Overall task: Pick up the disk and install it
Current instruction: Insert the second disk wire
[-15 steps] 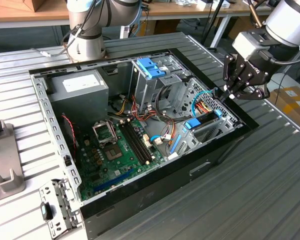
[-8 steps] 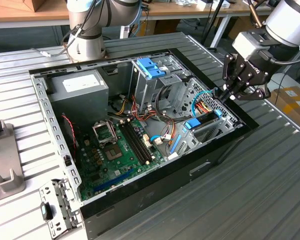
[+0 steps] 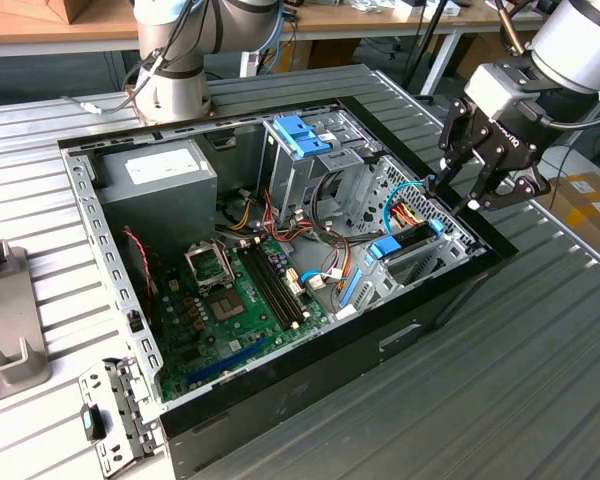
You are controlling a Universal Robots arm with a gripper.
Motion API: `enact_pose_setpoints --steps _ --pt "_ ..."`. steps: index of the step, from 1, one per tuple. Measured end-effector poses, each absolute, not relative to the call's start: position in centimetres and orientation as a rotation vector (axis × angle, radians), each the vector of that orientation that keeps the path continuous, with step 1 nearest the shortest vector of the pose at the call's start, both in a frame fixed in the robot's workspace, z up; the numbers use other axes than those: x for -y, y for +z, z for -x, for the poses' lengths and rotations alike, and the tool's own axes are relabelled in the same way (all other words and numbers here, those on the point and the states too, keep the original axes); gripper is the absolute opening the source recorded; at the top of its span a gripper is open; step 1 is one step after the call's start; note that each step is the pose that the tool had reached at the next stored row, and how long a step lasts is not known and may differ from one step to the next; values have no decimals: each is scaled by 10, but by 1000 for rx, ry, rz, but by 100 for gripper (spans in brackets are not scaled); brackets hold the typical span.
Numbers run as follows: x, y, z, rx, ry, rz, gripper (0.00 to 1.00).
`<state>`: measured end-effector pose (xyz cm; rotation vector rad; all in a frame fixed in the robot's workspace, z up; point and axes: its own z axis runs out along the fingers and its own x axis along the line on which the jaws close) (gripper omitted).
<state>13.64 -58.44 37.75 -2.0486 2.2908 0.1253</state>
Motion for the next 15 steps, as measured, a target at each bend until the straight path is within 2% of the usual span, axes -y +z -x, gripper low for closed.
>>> enact_pose_setpoints --steps 8,15 --pt "551 378 -137 -2294 119 2051 48" --pt "553 378 -136 -2294 118 2052 48"
